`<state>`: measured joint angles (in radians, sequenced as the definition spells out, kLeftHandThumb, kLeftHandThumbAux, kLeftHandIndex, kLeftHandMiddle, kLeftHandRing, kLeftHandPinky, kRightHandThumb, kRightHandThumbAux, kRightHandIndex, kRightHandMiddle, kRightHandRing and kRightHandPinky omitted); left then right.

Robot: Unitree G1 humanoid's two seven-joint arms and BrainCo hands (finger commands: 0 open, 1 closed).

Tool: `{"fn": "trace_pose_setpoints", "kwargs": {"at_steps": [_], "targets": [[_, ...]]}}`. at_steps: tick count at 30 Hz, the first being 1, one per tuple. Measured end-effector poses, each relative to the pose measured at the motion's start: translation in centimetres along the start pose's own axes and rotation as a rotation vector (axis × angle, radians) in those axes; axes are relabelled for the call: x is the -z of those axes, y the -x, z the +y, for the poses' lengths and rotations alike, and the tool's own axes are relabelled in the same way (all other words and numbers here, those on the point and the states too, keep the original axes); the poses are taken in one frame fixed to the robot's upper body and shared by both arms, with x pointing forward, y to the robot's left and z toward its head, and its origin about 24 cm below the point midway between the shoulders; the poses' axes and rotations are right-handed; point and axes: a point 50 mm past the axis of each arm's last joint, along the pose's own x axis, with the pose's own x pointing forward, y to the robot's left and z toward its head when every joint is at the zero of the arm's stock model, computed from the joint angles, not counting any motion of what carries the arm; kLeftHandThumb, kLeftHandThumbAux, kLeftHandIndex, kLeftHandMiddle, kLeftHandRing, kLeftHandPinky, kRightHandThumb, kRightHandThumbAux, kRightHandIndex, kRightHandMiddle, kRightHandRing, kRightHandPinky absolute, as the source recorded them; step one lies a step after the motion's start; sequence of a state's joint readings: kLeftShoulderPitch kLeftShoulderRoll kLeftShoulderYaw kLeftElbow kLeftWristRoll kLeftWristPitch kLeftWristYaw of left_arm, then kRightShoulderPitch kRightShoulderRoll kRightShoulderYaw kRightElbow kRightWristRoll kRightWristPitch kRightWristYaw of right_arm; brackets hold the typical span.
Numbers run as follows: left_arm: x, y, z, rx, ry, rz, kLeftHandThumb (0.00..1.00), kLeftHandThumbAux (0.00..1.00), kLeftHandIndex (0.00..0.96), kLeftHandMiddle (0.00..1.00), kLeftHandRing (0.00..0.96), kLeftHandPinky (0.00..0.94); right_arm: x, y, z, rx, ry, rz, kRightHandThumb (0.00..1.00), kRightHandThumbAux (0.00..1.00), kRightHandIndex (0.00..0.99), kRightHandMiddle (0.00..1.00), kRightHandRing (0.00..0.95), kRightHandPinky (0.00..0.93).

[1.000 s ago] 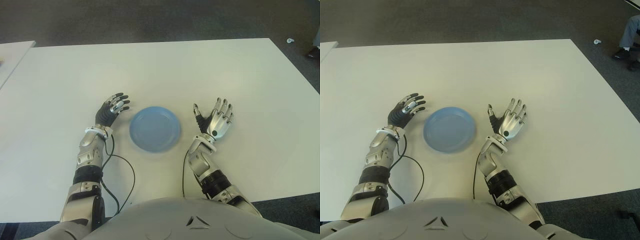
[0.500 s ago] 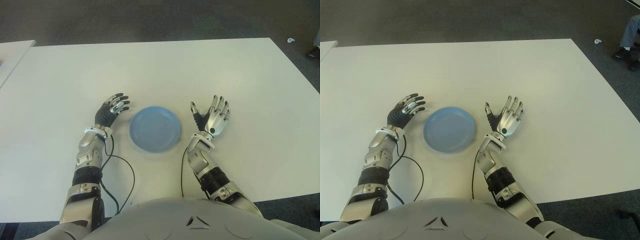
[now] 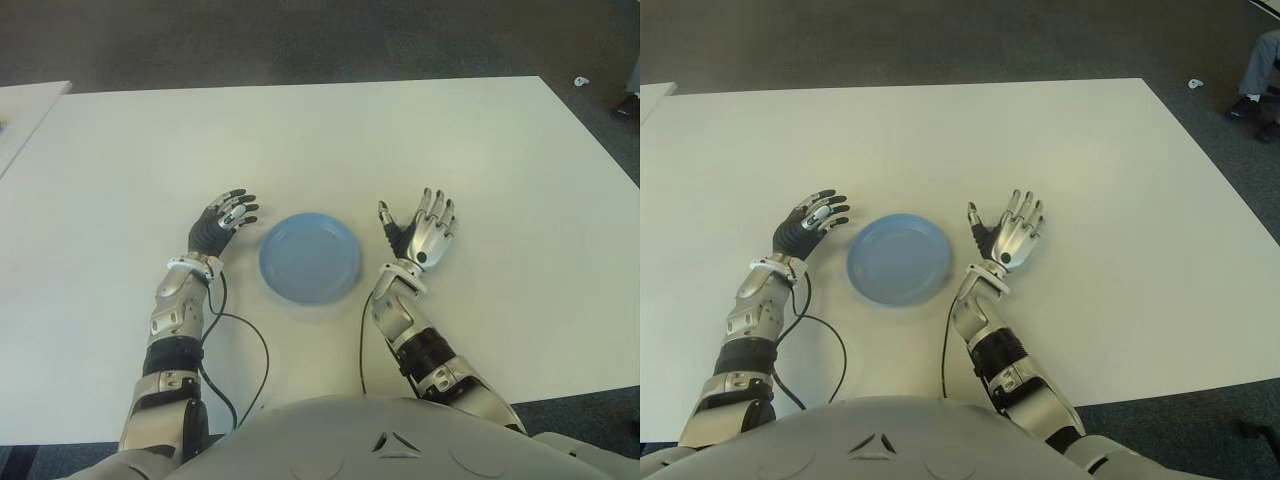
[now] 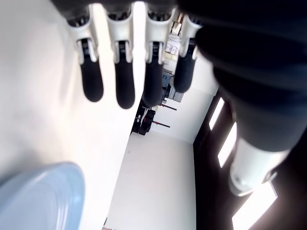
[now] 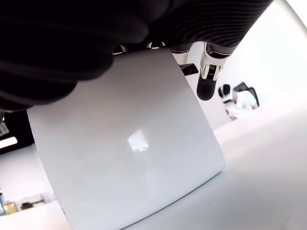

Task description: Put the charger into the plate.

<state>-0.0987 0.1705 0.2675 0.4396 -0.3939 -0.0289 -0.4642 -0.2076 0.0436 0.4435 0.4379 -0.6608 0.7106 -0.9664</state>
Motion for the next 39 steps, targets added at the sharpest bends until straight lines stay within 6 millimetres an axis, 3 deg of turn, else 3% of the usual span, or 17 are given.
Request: {"fn": "trace_pose_setpoints", "kwargs": {"at_steps": [17, 39], "targets": [[0.0, 0.1, -0.2, 0.004, 0.033, 0.007, 0.296, 0.681, 0.279, 0.312, 0.333, 0.365, -0.3, 0.0, 0.3, -0.068, 0.013, -0.005, 0.431, 0.170, 0.000, 0.000, 0.000, 0.000], [0.0, 1.2, -0.5, 0.012, 0.029, 0.017, 0.242, 0.649, 0.280, 0.328, 0.337, 0.369, -0.6, 0.0, 0.4, -0.113, 0.030, -0.005, 0.429, 0.204, 0.000, 0.000, 0.000, 0.000]]}}
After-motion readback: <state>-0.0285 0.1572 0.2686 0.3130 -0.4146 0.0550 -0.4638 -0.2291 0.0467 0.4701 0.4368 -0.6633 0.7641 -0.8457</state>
